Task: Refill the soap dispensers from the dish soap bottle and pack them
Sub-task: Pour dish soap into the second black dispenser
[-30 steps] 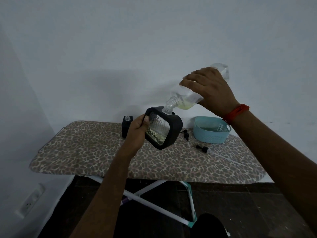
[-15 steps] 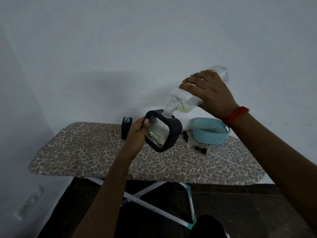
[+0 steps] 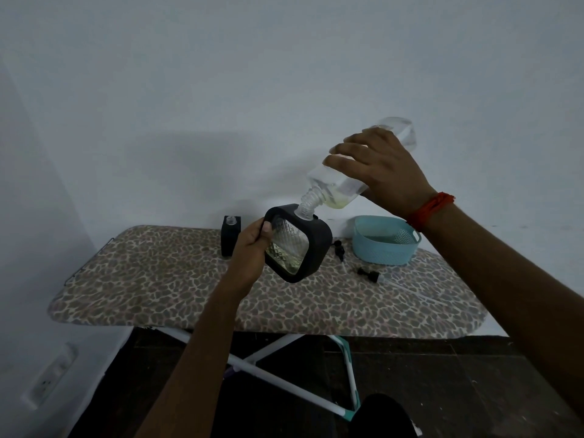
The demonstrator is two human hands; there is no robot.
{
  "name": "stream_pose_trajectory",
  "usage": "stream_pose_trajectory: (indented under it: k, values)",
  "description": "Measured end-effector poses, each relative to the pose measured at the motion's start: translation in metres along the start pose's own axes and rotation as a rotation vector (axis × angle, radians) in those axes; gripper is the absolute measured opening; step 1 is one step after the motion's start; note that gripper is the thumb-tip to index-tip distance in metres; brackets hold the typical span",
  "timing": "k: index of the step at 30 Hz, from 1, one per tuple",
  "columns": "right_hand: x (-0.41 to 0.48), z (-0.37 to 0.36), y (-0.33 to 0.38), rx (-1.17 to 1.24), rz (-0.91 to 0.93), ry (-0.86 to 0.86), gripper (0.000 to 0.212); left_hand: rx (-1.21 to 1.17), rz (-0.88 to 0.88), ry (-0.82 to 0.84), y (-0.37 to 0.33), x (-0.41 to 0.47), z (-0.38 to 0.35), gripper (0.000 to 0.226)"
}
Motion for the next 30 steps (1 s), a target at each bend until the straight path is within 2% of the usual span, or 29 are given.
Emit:
stream_pose_trajectory:
  k: [9, 16, 30]
  values:
    - [0.0, 0.004, -0.001, -0.013, 0.004, 0.007, 0.036, 0.011, 0.004, -0.002, 0.002, 0.001, -0.001, 0.035]
    - [0.003, 0.007, 0.0, -0.014, 0.017, 0.01, 0.037, -0.008, 0.017, 0.002, 0.002, -0.001, -0.002, 0.028]
    - [0.011, 0.008, -0.001, -0.038, 0.061, 0.051, 0.038, -0.056, 0.008, 0.009, 0.002, -0.004, -0.002, 0.032]
Point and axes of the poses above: each hand's wrist, its own x-axis towards the middle knuckle, its own z-axis out of the back of the hand, y = z × x, the point moved 5 cm from there along x, towards the middle knuckle, and after that the axes turned 4 degrees about -x, right-handed, at the moved point
